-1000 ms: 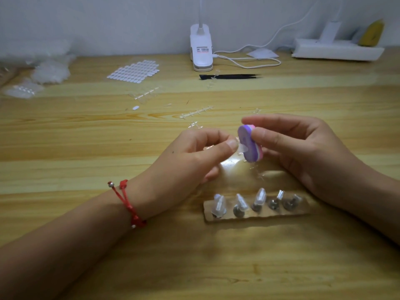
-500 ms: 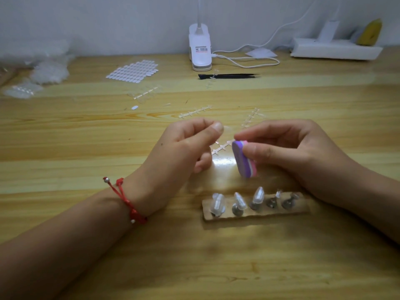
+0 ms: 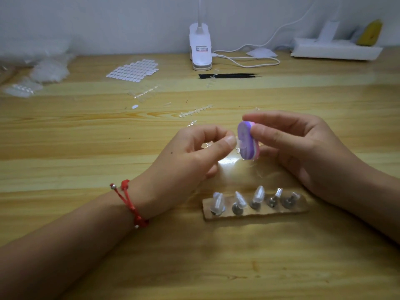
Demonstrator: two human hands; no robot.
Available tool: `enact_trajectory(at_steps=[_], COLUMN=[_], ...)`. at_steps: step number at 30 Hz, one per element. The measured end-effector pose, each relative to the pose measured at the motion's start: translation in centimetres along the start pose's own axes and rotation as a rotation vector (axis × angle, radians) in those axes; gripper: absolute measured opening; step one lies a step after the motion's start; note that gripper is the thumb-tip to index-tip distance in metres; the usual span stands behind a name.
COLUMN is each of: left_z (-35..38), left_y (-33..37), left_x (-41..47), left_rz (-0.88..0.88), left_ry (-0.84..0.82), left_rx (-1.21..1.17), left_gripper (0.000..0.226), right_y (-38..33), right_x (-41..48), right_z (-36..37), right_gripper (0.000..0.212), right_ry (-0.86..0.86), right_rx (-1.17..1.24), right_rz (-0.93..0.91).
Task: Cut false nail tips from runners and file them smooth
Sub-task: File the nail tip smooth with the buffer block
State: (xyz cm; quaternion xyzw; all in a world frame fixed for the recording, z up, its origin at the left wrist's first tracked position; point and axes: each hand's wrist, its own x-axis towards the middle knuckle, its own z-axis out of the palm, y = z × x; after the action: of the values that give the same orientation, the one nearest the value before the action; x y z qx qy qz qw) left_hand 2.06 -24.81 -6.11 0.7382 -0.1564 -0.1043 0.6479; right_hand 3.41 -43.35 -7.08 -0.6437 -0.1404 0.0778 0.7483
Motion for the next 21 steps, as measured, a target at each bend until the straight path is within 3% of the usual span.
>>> enact_trajectory(at_steps=[3,7,14,18,21], left_z=[-0.19,-0.44,0.01,-0.21,0.04], left_y=[-0.16,-0.28,-0.27,-0.25,-0.12], left_x=[0.06,0.30,0.14,0.18,0.09], left_rz=[-0.009,0.000,0.024,0.009,0.002], left_ry=[0.071,0.186,0.102,0.128,0.066], left_rx=[0.016,-0.045,0.026,0.021,0.058], left_gripper=[0.015,0.014,0.013,0.014,0.014], right_y=[-0.12,-0.12,-0.12,-0.18,-0.10], right_x=[-0.33,-0.31,0.22,-0.20,0.07], right_z=[0.00,-0.01,-0.13,0.21,0.00], right_gripper=[0.025,0.023,0.016,0.021,0.023], right_ry=[-0.072,-0.062,0.090,-0.007,0.067], right_rx=[-0.098,-0.055,0.135,-0.005,0.067], right_rz=[0.007,-0.010,-0.004,0.022,0.010])
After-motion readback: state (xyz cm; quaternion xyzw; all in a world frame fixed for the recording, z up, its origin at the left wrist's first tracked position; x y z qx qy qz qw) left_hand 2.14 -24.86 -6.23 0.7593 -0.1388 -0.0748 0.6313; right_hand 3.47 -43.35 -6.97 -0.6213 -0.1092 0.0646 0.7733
